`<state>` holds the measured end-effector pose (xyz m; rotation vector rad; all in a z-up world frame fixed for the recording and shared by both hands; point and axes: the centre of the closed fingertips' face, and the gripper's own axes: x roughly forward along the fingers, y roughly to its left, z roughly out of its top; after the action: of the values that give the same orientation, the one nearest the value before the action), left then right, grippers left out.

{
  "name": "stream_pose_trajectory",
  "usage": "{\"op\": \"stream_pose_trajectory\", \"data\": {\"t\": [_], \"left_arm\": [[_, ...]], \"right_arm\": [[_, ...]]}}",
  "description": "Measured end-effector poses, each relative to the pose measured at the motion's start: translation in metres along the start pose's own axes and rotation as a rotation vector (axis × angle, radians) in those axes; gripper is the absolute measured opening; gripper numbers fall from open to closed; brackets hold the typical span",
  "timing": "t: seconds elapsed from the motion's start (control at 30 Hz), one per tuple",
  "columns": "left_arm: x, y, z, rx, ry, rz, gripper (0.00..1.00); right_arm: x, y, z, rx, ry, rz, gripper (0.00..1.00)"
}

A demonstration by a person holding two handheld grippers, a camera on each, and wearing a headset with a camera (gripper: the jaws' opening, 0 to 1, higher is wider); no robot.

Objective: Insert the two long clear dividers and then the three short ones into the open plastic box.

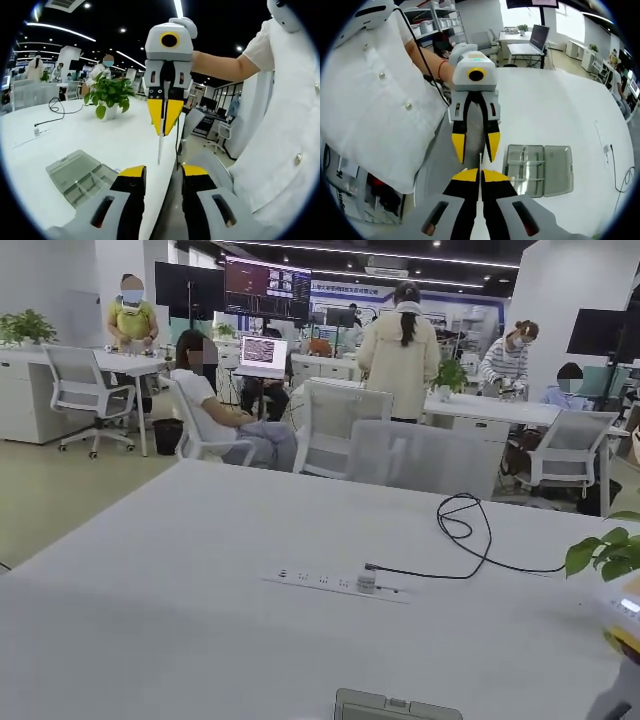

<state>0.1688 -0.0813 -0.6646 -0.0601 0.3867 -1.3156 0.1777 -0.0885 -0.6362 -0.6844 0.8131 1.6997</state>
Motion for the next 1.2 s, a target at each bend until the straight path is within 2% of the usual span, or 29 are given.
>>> {"op": "stream_pose_trajectory", "data": {"t": [0.27, 0.43, 0.53, 0.6, 0.97, 1.2], "left_arm": [[-0.012, 0.017, -0.012, -0.009, 0.021, 0.080, 0.48], [-0.021, 0.028, -0.021, 0.012, 0.032, 0.127, 0.61], [-0.026, 0.034, -0.023, 0.012, 0.012, 0.148, 0.73], [-0.030, 0.037, -0.026, 0.020, 0.013, 0.160, 0.77], [-0.042, 0.047, -0.048, 0.017, 0.036, 0.173, 0.95], [-0.047, 0.046, -0.059, 0.002, 0.037, 0.166, 1.00]], "right_arm": [[0.002, -0.021, -0.015, 0.015, 0.035, -0.066, 0.03], [0.006, -0.036, -0.026, 0.012, 0.074, -0.107, 0.03], [0.009, -0.044, -0.031, 0.016, 0.085, -0.126, 0.03], [0.012, -0.052, -0.036, 0.014, 0.099, -0.145, 0.03], [0.038, -0.087, -0.065, 0.018, 0.169, -0.219, 0.03], [0.057, -0.103, -0.084, 0.027, 0.210, -0.230, 0.03]]}}
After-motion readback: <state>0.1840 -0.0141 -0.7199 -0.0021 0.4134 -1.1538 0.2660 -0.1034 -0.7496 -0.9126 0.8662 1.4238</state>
